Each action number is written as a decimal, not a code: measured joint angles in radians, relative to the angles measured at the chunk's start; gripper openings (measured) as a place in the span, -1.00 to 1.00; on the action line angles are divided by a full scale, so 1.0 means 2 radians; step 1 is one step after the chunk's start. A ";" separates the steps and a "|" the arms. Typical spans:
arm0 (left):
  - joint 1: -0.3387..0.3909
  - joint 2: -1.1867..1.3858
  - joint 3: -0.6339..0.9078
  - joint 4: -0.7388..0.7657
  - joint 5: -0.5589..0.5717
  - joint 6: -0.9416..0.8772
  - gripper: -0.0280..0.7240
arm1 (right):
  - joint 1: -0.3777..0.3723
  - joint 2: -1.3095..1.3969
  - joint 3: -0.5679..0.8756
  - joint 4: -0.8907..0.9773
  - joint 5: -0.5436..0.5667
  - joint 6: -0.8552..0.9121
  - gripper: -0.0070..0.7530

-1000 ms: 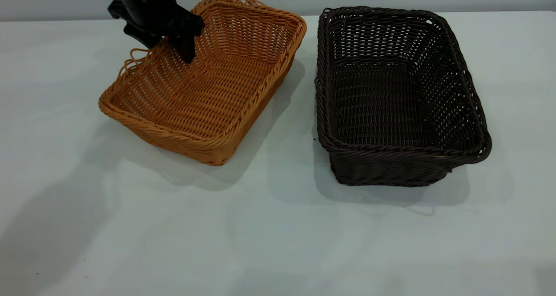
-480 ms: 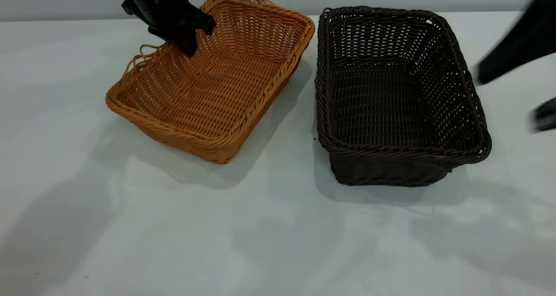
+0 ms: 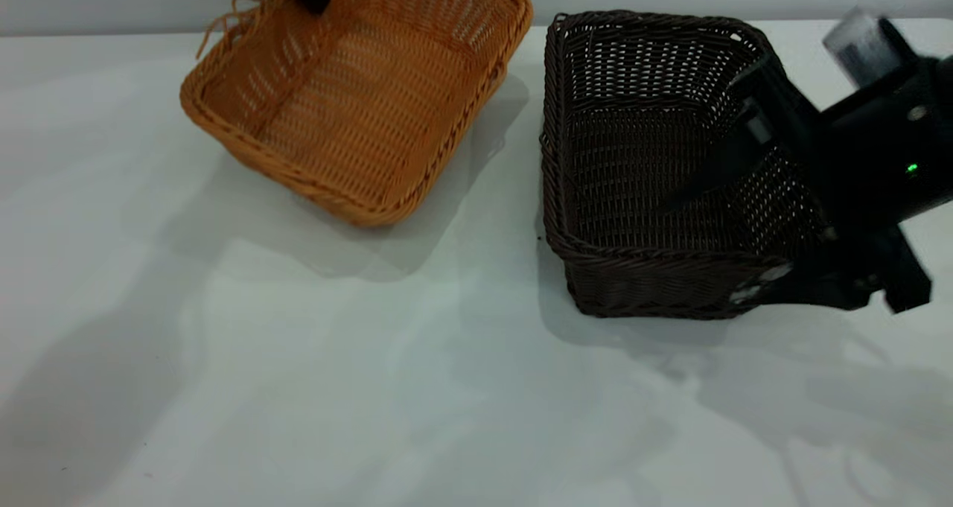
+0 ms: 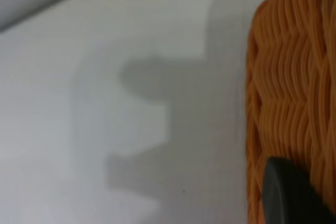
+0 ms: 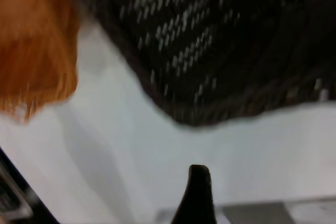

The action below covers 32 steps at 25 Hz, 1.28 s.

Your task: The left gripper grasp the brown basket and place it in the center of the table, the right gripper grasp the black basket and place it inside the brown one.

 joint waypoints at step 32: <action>0.003 -0.062 0.000 -0.032 0.076 0.082 -0.71 | -0.165 0.081 -0.164 -0.021 -0.183 -0.124 -0.75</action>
